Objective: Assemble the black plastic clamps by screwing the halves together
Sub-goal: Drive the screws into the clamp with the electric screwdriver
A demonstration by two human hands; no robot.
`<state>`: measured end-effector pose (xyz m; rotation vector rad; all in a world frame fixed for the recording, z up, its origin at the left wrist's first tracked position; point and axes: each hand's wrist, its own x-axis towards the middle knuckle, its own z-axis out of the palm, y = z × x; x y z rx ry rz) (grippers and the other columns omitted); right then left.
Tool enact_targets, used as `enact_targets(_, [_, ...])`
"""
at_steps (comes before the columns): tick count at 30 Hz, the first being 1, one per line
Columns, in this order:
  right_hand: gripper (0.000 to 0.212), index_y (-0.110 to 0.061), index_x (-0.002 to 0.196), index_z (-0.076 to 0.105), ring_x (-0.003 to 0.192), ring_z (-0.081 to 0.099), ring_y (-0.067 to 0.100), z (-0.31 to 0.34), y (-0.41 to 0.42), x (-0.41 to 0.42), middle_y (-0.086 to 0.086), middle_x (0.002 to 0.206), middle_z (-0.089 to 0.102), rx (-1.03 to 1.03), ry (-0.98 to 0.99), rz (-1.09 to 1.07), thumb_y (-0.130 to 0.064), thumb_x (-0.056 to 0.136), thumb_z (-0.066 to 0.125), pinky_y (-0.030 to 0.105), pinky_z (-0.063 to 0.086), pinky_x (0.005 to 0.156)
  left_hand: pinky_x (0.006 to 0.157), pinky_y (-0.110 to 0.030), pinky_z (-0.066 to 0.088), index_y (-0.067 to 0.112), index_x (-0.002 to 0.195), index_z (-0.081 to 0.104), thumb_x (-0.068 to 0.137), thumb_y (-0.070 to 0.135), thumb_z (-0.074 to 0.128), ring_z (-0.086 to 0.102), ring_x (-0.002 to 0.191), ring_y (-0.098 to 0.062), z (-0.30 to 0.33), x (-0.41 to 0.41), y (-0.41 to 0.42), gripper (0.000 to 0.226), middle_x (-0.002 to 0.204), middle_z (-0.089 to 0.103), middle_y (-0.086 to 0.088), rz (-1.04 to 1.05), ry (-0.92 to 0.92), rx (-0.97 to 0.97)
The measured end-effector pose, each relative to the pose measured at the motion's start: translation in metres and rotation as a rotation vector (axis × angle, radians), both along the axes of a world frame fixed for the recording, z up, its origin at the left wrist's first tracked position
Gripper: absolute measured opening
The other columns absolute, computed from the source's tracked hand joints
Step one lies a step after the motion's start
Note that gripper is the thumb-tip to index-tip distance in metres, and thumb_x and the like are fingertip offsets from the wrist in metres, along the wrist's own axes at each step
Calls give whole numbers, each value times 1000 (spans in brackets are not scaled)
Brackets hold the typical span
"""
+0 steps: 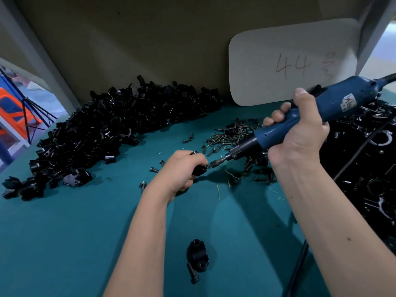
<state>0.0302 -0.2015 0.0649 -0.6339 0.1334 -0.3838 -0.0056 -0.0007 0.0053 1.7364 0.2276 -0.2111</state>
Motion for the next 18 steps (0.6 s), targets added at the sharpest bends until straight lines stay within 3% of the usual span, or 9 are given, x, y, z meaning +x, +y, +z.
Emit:
enact_targets(6, [23,-12,96,45,47,45,15,-4,-1,3,3,64,51,49,46,26,-9,91,68,27,41,48,40,-19,14,24,61,40,71,31,65,16,44,-14,-3,0,1,28,53,29,8,-31,-46,9])
enact_targets(18, [24,-13,76,40,44,39,13,-4,1,3,1,60,44,105,74,35,-3,91,56,25,37,46,38,-16,15,26,54,49,73,32,65,19,42,-12,-7,3,5,26,53,31,7,-48,-36,-23])
